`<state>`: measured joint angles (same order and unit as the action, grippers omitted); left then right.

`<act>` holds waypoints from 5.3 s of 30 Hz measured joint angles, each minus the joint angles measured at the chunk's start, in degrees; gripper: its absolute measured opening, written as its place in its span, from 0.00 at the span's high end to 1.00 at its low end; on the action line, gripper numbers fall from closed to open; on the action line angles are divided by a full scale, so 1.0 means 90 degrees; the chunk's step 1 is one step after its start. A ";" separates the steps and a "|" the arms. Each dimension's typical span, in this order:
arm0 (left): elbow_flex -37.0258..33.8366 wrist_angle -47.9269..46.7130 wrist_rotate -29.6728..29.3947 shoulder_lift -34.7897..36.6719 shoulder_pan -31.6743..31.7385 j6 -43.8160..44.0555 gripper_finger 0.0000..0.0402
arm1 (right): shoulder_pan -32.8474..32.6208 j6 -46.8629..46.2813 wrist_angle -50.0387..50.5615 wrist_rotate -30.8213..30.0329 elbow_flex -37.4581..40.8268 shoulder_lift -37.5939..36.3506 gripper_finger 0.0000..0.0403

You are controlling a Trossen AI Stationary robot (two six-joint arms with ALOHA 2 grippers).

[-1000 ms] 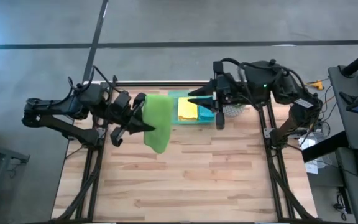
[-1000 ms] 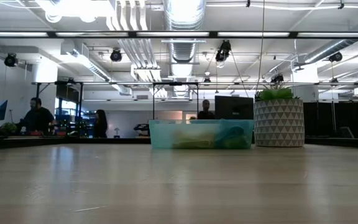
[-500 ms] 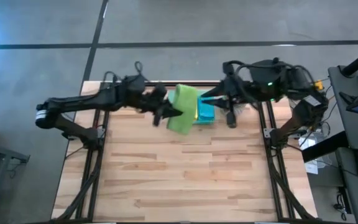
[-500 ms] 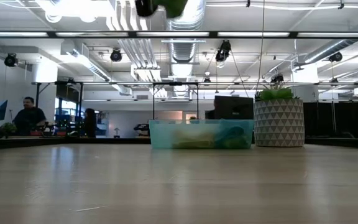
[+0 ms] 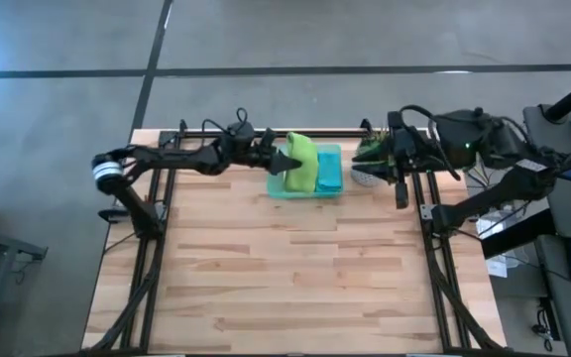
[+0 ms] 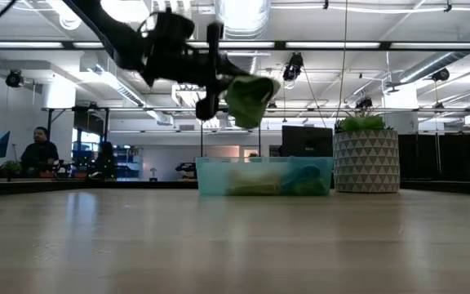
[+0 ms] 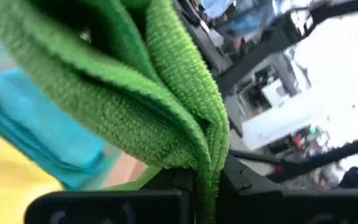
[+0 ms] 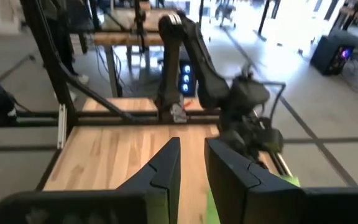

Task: Fold microfiber towels
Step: Put the green microfiber cloth into the blue bin

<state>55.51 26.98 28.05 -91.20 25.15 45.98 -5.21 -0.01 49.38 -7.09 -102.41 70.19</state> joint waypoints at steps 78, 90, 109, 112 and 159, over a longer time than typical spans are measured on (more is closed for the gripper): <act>0.2270 -0.7122 -0.2584 -0.1186 0.0627 -0.2632 0.18 | 0.0027 -0.0457 -0.4040 0.0172 0.3835 -0.2276 0.83; 0.2288 -0.7016 -0.2475 -0.1100 0.0611 -0.3606 0.67 | 0.0027 -0.0448 -0.4031 0.0172 0.3839 -0.2199 0.83; 0.2346 -0.5893 -0.2638 -0.1214 0.0614 -0.3663 0.96 | 0.0027 -0.0467 -0.4058 0.0170 0.3835 -0.2033 0.83; 0.2347 -0.5885 -0.2437 -0.1511 0.0639 -0.3531 0.98 | 0.0027 -0.0506 -0.4077 0.0171 0.3835 -0.2014 0.83; 0.2410 -0.7885 -0.1907 -0.1055 0.0128 -0.3820 1.00 | 0.0024 -0.0670 -0.4263 0.0301 0.3832 -0.2016 0.83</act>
<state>77.19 -43.99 10.89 -100.69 26.30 11.60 -4.99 -6.03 11.01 -4.38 -67.92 52.05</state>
